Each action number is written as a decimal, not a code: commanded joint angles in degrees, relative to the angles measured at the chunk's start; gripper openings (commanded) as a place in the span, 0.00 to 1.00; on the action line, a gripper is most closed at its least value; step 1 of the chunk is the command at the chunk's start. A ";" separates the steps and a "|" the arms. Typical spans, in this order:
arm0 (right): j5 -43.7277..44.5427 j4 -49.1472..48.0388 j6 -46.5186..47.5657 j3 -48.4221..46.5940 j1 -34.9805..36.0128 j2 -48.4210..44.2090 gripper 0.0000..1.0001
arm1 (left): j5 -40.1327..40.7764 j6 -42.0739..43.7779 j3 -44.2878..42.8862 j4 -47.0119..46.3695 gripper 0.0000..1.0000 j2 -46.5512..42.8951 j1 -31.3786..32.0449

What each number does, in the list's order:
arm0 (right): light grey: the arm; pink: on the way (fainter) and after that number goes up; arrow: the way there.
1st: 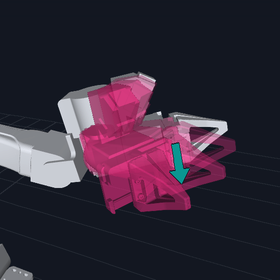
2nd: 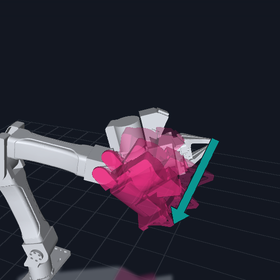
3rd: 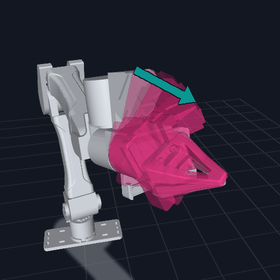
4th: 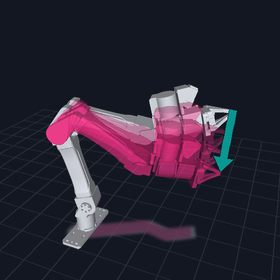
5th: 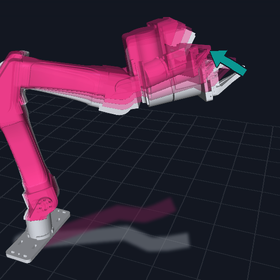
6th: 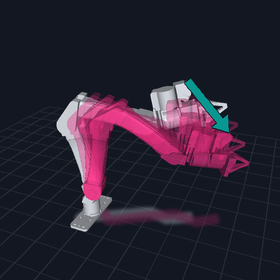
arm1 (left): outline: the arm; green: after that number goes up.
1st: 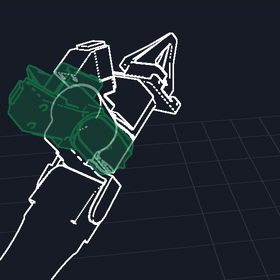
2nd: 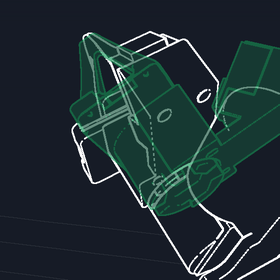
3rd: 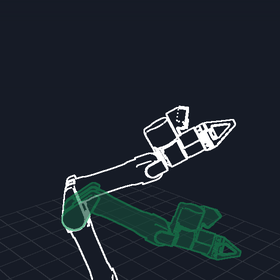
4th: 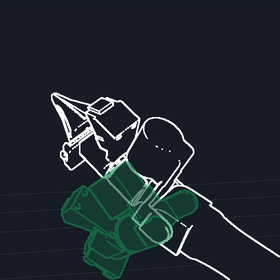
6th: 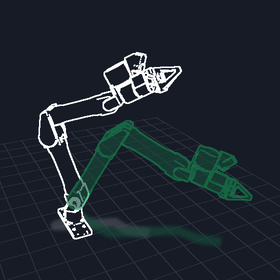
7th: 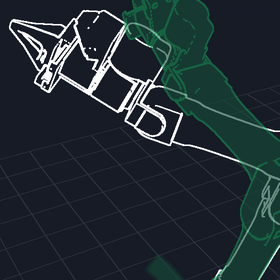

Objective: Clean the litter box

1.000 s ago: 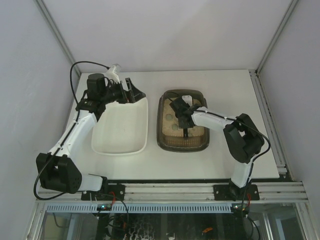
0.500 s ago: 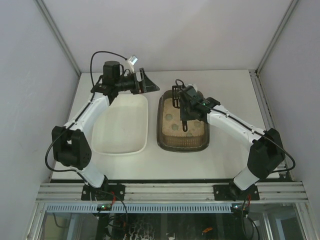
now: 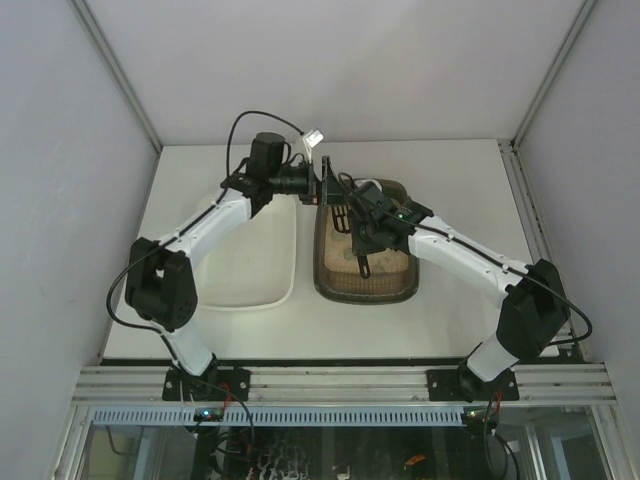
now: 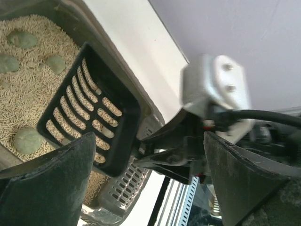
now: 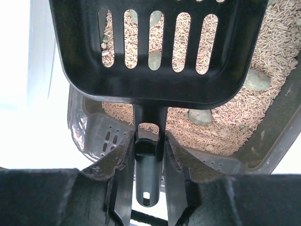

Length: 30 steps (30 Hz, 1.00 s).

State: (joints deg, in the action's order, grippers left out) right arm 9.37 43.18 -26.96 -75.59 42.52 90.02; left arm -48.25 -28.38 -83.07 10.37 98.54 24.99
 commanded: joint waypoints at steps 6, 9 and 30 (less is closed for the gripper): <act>1.18 -0.49 0.83 0.07 0.80 -5.12 0.00 | 4.57 14.49 -4.91 8.92 1.00 2.37 -0.03; 1.11 -0.29 1.02 0.31 1.02 -5.37 0.00 | 5.70 17.88 -5.54 10.88 1.00 1.64 -0.06; 1.89 -0.99 1.08 2.31 1.29 -8.25 0.00 | 10.20 27.63 -16.93 24.79 1.00 8.67 -0.12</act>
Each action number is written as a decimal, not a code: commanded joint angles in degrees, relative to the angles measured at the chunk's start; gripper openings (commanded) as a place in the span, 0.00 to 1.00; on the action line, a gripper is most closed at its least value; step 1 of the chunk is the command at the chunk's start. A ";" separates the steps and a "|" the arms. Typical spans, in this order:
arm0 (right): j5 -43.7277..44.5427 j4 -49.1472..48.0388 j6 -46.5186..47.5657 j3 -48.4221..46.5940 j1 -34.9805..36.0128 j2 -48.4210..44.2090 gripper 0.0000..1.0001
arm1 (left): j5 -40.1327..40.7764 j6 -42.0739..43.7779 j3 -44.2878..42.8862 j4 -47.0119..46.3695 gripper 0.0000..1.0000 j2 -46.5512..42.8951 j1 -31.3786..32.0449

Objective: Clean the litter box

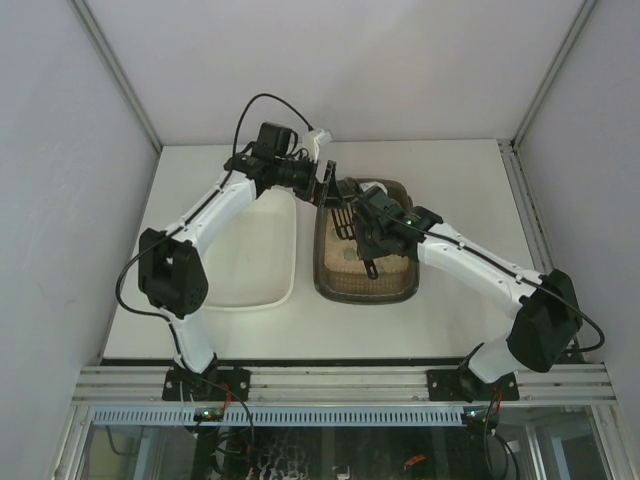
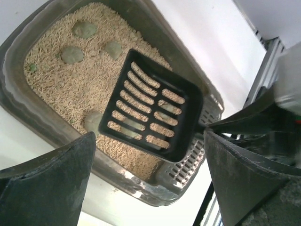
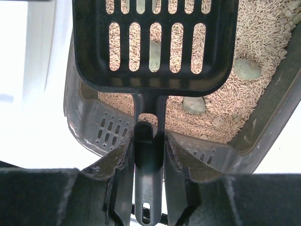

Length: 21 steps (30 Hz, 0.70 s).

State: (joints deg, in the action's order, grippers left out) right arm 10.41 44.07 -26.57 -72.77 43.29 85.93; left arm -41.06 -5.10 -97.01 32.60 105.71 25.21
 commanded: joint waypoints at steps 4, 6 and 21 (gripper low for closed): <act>0.80 -1.76 0.56 -0.46 0.65 -6.01 0.00 | 1.72 4.95 -3.00 2.91 1.00 3.40 -0.34; 0.62 -1.73 0.54 -0.45 0.66 -7.02 0.00 | 1.21 5.10 -3.01 2.91 1.00 4.00 -0.38; -0.42 -3.32 -0.34 -0.50 1.96 -8.15 0.00 | -16.59 -12.80 -0.97 -8.95 0.94 6.66 -0.25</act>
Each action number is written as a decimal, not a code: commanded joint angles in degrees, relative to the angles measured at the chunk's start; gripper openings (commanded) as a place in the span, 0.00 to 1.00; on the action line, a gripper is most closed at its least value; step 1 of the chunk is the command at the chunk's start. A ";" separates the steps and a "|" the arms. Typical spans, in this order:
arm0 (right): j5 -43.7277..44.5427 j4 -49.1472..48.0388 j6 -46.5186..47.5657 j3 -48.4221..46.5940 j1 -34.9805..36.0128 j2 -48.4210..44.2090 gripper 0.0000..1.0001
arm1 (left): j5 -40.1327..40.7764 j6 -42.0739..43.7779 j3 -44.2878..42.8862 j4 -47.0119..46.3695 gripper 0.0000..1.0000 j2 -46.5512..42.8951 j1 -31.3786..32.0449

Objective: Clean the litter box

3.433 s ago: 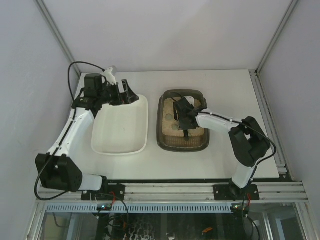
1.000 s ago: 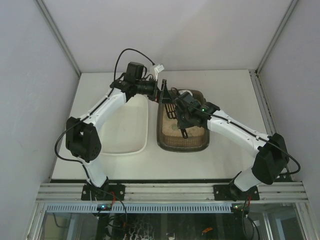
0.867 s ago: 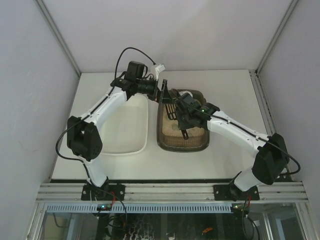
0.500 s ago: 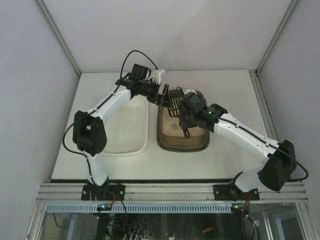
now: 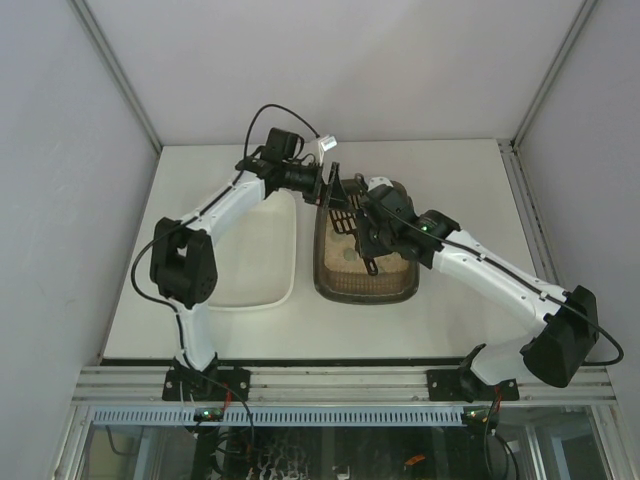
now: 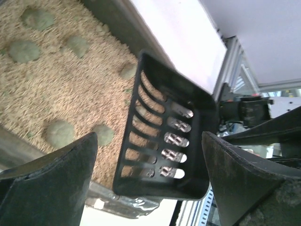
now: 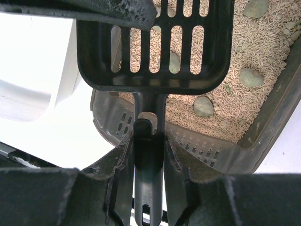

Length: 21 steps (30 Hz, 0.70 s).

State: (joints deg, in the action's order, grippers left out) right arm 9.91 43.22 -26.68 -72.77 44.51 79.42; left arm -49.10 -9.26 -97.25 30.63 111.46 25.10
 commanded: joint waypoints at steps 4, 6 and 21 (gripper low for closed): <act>0.84 -2.18 -0.33 -0.45 0.84 -1.55 0.00 | -11.49 -11.72 -0.56 -7.79 0.63 2.37 0.19; 1.21 -2.16 -0.32 -0.49 0.93 -1.46 0.00 | -11.15 -9.41 -0.54 -5.84 0.43 2.74 0.21; -33.22 -24.98 -9.55 24.03 -14.48 -19.06 0.92 | -13.40 0.53 0.49 -1.51 0.00 -4.13 -0.76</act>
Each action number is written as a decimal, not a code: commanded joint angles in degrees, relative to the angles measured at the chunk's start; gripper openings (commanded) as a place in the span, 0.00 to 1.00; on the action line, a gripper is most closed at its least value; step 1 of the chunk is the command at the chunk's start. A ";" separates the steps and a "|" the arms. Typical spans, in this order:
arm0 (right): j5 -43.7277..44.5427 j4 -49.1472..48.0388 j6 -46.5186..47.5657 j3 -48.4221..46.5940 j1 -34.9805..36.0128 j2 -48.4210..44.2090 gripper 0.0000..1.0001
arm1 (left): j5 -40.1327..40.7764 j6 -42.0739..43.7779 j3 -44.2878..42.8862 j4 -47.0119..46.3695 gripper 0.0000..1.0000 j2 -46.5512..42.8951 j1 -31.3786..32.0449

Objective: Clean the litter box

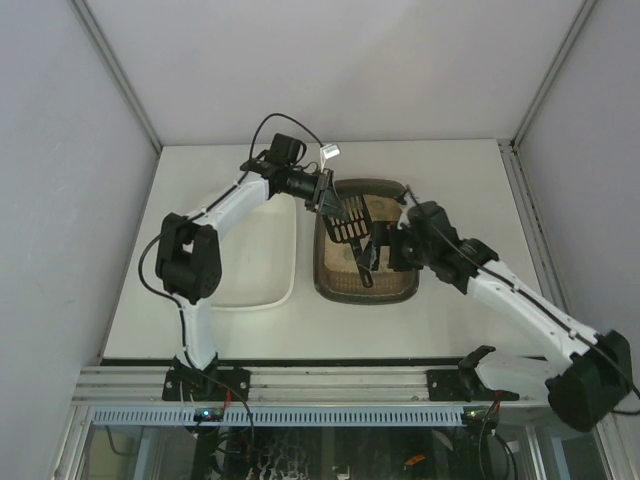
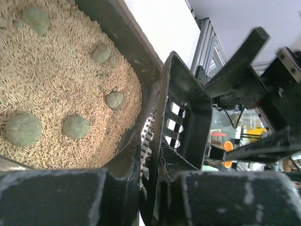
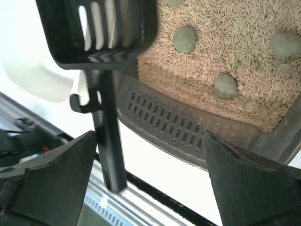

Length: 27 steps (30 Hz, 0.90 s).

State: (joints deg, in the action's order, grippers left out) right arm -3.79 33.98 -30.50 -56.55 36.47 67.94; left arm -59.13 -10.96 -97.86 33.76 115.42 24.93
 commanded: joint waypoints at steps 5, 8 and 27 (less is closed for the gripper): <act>-29.84 -25.47 -12.28 13.92 -10.98 -9.89 0.89 | -1.86 -0.83 3.51 -10.79 0.00 -10.42 -0.58; -30.77 -29.11 -14.25 14.45 -10.21 -8.88 0.88 | -2.40 -5.60 5.79 -17.13 0.00 -11.28 -0.54; -27.61 -33.95 -17.39 14.32 -7.33 -4.49 0.00 | -2.43 -9.09 8.33 -20.55 0.12 -11.33 -0.20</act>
State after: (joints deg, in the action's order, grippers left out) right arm -35.07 0.64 -47.42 -41.71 28.95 64.60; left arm -60.01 -18.09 -90.63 15.51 106.50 24.62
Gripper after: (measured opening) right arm 0.082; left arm 0.169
